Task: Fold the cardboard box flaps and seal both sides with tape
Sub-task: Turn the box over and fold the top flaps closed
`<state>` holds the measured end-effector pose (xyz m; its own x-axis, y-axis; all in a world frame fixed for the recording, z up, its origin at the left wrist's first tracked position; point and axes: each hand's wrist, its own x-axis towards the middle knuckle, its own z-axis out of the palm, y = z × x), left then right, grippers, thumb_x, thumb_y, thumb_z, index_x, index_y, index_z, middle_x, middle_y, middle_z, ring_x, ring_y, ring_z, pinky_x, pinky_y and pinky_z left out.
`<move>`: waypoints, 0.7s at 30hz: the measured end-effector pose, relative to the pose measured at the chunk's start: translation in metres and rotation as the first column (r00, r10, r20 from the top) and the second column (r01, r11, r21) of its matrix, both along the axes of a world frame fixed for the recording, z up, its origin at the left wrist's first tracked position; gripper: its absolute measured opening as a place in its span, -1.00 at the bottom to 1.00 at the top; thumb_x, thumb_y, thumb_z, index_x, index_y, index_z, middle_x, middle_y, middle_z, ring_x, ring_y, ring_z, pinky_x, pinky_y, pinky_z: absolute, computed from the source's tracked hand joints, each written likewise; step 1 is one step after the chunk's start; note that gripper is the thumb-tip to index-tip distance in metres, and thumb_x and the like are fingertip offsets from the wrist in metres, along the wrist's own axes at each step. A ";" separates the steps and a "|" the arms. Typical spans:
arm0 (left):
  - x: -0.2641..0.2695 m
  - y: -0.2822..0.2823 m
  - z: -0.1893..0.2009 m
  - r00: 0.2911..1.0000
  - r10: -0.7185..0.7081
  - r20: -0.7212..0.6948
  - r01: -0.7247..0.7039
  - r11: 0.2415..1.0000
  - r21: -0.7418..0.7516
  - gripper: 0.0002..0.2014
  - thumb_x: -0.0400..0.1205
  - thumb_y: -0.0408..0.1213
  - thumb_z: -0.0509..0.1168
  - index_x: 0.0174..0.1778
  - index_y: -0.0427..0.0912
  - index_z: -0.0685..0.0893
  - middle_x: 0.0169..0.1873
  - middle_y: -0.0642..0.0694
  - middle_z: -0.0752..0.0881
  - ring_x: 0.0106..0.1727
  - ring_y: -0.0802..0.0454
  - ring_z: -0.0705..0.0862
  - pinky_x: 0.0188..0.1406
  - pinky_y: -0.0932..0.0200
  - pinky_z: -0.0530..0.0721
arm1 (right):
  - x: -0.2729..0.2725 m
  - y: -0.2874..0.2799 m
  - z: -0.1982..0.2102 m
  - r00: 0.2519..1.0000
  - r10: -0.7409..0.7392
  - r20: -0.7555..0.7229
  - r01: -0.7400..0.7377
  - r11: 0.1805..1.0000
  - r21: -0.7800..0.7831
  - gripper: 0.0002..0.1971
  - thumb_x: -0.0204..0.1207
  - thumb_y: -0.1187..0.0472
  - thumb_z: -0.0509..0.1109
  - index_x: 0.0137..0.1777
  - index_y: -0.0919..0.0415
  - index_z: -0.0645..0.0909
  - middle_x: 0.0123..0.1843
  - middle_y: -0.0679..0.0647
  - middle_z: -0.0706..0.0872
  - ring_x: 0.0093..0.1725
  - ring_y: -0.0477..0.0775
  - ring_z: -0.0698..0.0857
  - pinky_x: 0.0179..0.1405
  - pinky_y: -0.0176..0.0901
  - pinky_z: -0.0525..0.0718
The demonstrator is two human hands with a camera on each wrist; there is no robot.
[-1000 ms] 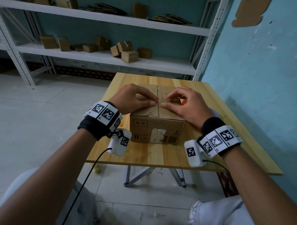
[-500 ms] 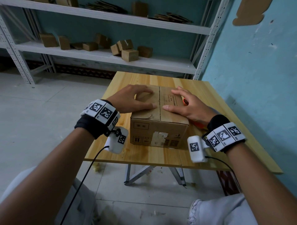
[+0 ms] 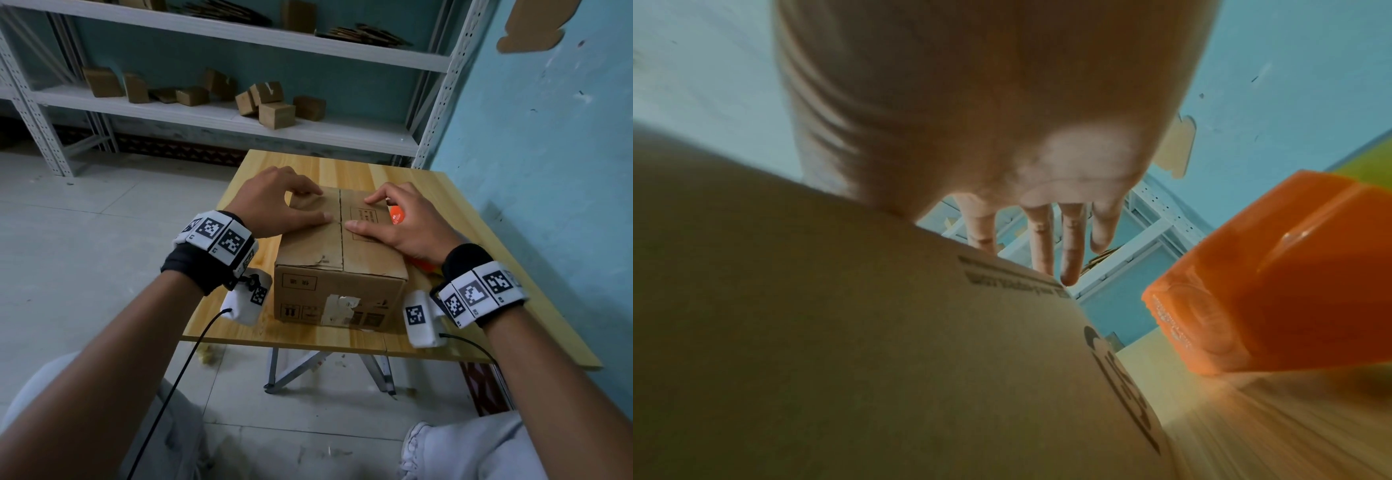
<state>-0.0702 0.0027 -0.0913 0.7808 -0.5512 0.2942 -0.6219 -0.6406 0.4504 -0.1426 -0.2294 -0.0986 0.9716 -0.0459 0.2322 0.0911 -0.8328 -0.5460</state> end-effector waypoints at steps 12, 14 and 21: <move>-0.001 -0.006 -0.008 0.998 0.015 0.061 -0.011 0.998 -0.055 -0.53 0.52 0.18 0.35 0.31 0.08 0.65 0.09 0.02 0.60 0.15 0.07 0.53 0.13 0.15 0.50 | 0.005 0.001 -0.009 0.997 -0.008 0.072 0.010 1.000 -0.028 -0.44 0.42 -0.27 0.45 0.36 -0.02 0.64 0.19 -0.02 0.41 0.33 -0.01 0.38 0.37 -0.13 0.39; -0.001 -0.008 -0.011 0.999 -0.007 0.047 0.007 1.000 -0.012 -0.52 0.58 0.12 0.30 0.39 0.04 0.61 0.28 -0.03 0.50 0.33 0.02 0.39 0.29 0.16 0.37 | 0.006 0.003 -0.009 0.999 0.021 0.041 -0.020 1.000 -0.011 -0.46 0.47 -0.22 0.44 0.39 0.01 0.62 0.29 -0.03 0.42 0.39 -0.02 0.34 0.40 -0.14 0.30; 0.003 -0.012 -0.014 0.990 -0.086 -0.108 0.090 0.995 0.042 -0.57 0.71 -0.01 0.17 0.50 0.00 0.48 0.40 -0.04 0.55 0.38 0.00 0.46 0.36 0.06 0.40 | 0.007 0.007 -0.010 0.984 0.175 -0.024 -0.170 0.976 0.139 -0.51 0.59 -0.08 0.40 0.50 0.01 0.52 0.39 -0.08 0.56 0.40 -0.06 0.50 0.47 0.01 0.47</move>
